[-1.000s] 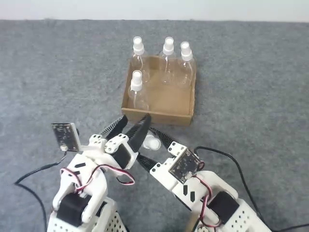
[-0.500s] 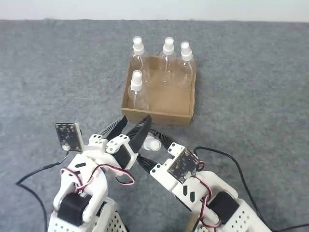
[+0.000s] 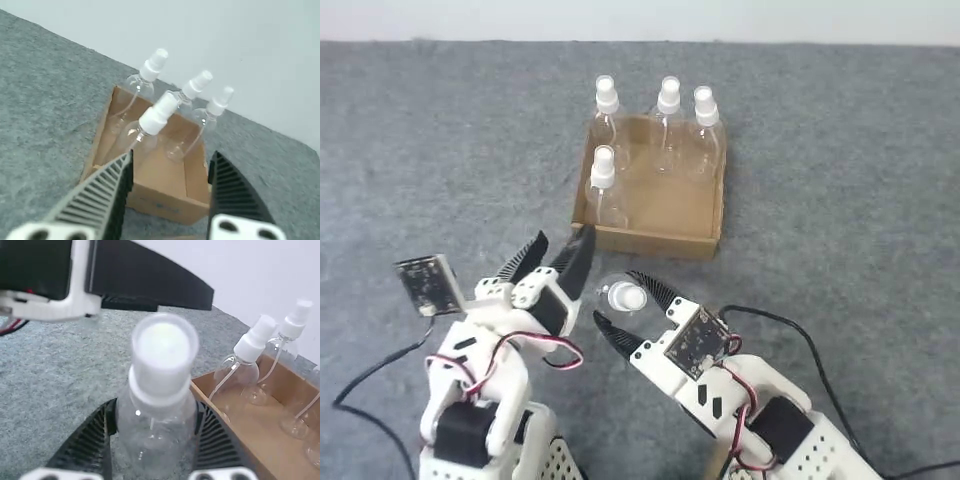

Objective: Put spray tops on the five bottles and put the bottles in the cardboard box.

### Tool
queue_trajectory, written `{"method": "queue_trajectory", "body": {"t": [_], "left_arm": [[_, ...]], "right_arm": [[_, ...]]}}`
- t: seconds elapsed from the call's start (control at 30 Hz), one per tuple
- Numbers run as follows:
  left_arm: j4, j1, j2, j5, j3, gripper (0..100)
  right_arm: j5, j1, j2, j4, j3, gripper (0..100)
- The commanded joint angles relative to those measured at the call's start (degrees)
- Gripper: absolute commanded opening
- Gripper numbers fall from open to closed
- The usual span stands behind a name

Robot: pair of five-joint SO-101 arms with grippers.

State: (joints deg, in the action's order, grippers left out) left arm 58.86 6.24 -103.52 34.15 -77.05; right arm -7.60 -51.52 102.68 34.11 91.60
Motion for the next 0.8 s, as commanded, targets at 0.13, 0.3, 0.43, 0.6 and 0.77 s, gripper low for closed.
{"method": "queue_trajectory", "body": {"t": [0.13, 0.3, 0.43, 0.6, 0.77], "left_arm": [[-1.67, -5.89, -0.97, -3.96, 3.21, 5], [-1.76, -10.37, -0.97, -3.87, 3.21, 1], [-1.93, -13.01, -0.97, -3.87, 2.07, 1], [-1.93, -14.59, -1.05, -3.87, -1.98, 1], [-1.93, -15.74, -1.05, -4.04, -5.14, 1]], "right_arm": [[-1.05, -0.57, 1.19, 0.04, -1.05, 0.6], [-1.05, -0.4, 1.19, 0.04, -0.97, 0.6], [-1.05, 1.36, 1.19, 1.19, -0.97, 0.6], [-0.53, 1.54, 1.19, 1.19, -0.97, 0.6], [-0.53, 1.54, 1.19, 1.19, -0.97, 0.6]]}}
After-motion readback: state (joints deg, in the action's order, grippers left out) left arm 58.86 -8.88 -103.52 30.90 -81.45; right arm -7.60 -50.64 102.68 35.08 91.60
